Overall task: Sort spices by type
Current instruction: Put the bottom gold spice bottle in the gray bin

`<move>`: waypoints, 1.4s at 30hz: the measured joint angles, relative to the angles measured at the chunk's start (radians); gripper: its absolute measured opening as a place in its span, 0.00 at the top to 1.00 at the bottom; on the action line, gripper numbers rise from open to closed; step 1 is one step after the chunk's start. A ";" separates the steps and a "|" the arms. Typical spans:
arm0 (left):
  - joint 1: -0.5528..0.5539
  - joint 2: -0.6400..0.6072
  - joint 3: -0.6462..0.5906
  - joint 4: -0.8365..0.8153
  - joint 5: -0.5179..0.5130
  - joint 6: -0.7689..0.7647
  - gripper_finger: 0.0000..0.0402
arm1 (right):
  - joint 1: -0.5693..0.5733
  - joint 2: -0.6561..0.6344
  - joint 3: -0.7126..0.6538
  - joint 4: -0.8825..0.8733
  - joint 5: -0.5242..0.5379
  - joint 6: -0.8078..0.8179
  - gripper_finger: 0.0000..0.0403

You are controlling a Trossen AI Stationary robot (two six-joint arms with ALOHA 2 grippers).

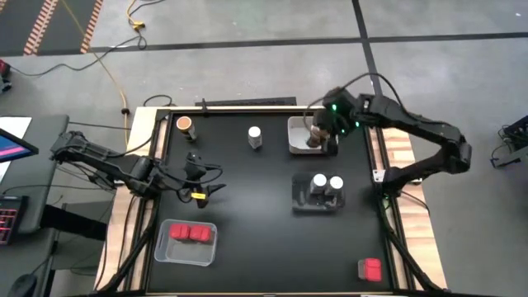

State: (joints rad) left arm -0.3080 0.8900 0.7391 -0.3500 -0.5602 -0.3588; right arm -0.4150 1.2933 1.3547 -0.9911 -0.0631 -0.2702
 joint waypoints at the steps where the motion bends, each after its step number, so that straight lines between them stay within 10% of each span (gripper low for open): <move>1: 0.002 0.000 0.000 0.000 0.000 0.000 0.23 | -0.039 0.005 -0.016 0.016 -0.035 -0.027 0.23; 24: 0.011 0.000 0.000 0.001 -0.047 0.000 0.23 | -0.365 0.384 -0.041 0.255 -0.333 -0.333 0.23; 42: 0.011 0.000 0.000 0.001 -0.056 -0.002 0.23 | -0.385 0.495 -0.043 0.301 -0.328 -0.389 0.23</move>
State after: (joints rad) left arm -0.2974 0.8898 0.7391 -0.3486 -0.6163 -0.3603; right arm -0.8004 1.7883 1.3121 -0.6900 -0.3913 -0.6589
